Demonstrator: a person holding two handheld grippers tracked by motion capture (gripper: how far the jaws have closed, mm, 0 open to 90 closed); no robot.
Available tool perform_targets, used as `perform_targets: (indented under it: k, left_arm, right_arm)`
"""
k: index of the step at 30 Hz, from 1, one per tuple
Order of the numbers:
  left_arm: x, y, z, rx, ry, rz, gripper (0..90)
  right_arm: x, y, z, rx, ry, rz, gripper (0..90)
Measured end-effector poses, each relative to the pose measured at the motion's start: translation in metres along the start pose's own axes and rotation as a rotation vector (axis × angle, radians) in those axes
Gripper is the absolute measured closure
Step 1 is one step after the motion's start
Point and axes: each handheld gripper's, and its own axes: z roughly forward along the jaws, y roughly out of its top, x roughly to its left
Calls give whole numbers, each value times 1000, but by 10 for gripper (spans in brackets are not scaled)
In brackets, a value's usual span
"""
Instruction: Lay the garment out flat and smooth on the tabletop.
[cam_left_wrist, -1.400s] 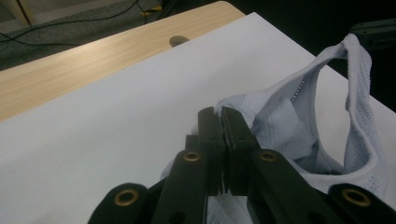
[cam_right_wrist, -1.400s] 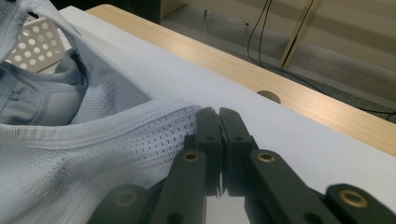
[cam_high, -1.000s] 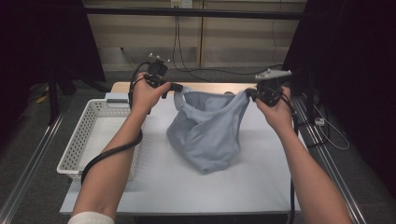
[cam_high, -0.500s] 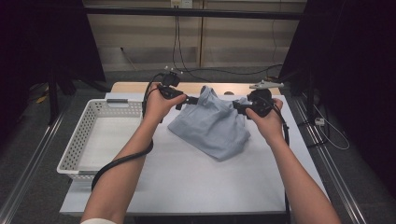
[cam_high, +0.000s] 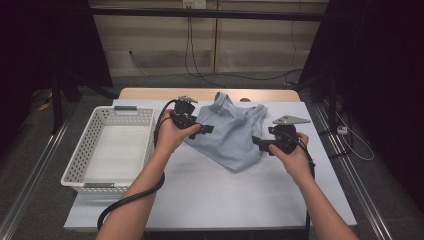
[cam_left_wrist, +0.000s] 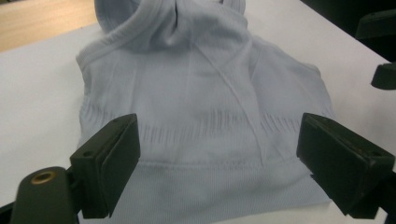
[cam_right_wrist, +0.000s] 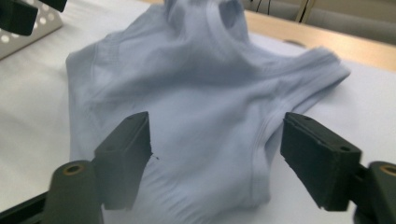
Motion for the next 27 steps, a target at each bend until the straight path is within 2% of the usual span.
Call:
perform_targets:
  k: [3, 7, 14, 18, 27]
  left_arm:
    - [-2, -8, 2, -11, -8, -7, 124]
    - [-5, -17, 2, -24, -3, 6, 114]
    - [-7, -32, 2, -21, 10, 20, 103]
    - [-3, -41, 5, -18, 7, 10, 99]
    - [0, -48, 6, -11, 7, 22, 90]
  right_arm:
    - [2, -13, 1, 12, 6, 0, 215]
    - [4, -29, 3, 10, 17, 4, 193]
    - [11, -46, 6, 10, 17, -13, 179]
    - [15, -50, 9, 29, 17, -35, 163]
    - [19, -53, 11, 40, 30, -31, 156]
